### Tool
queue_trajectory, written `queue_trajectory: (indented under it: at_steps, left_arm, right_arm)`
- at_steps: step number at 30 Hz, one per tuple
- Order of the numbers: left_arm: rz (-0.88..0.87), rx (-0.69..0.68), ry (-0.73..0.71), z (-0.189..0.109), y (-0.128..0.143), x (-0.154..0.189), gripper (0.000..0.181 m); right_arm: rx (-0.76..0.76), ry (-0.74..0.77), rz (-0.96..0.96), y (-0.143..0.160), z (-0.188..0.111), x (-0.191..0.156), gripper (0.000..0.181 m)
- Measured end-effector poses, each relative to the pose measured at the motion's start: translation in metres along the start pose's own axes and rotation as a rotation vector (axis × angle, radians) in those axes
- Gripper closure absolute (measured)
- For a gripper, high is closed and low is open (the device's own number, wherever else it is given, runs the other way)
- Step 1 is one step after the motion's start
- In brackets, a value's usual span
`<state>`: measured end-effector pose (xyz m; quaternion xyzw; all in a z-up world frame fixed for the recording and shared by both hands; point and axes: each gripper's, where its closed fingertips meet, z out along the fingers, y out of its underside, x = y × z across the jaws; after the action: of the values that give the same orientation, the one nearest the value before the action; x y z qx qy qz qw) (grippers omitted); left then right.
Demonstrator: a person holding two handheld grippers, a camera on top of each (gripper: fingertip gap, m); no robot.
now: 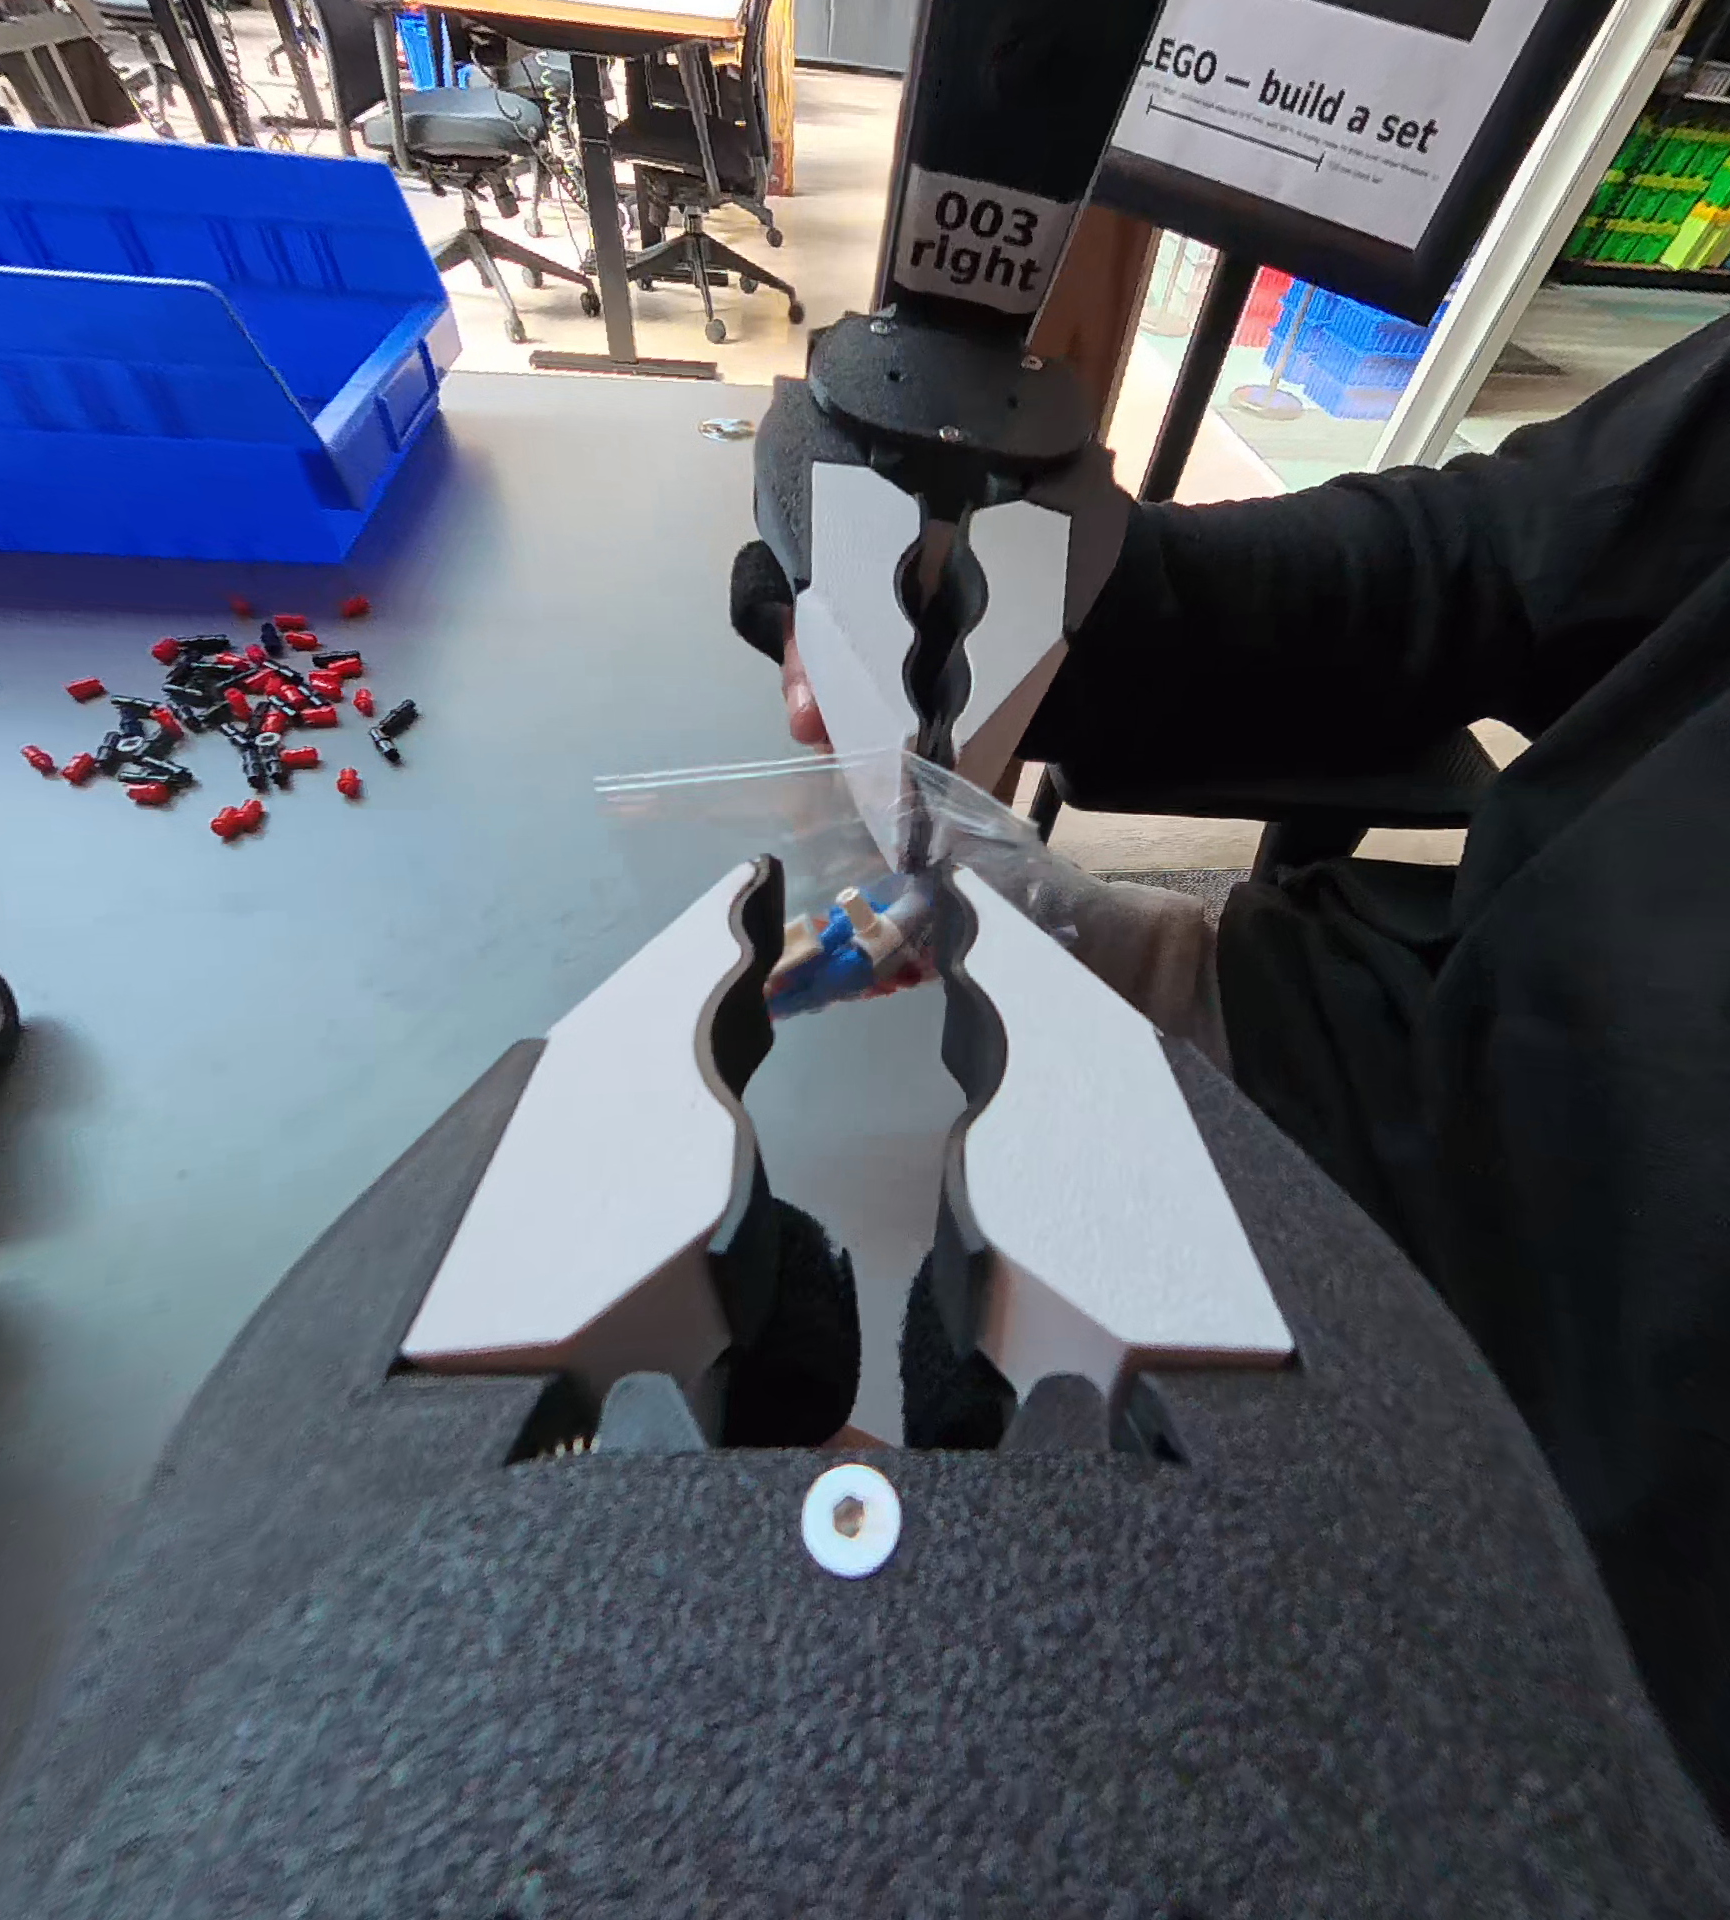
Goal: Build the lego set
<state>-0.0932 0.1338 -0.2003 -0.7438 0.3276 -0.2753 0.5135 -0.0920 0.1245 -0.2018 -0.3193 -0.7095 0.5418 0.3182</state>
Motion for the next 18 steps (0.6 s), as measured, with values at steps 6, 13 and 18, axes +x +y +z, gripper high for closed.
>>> queue_trajectory:
  at_steps: [6,13,18]
  left_arm:
    - [0.052,-0.034,-0.009,0.003,0.003,0.005,0.18]
    - [0.156,-0.085,-0.087,0.006,0.003,0.001,0.181]
    - [0.153,-0.086,-0.087,-0.003,0.002,0.0,0.181]
  right_arm:
    - [-0.001,0.008,0.012,-0.001,0.002,0.001,0.181]
    - [-0.014,0.02,0.017,0.001,-0.003,0.004,0.181]
    - [-0.004,0.036,0.037,0.0,-0.013,0.009,0.181]
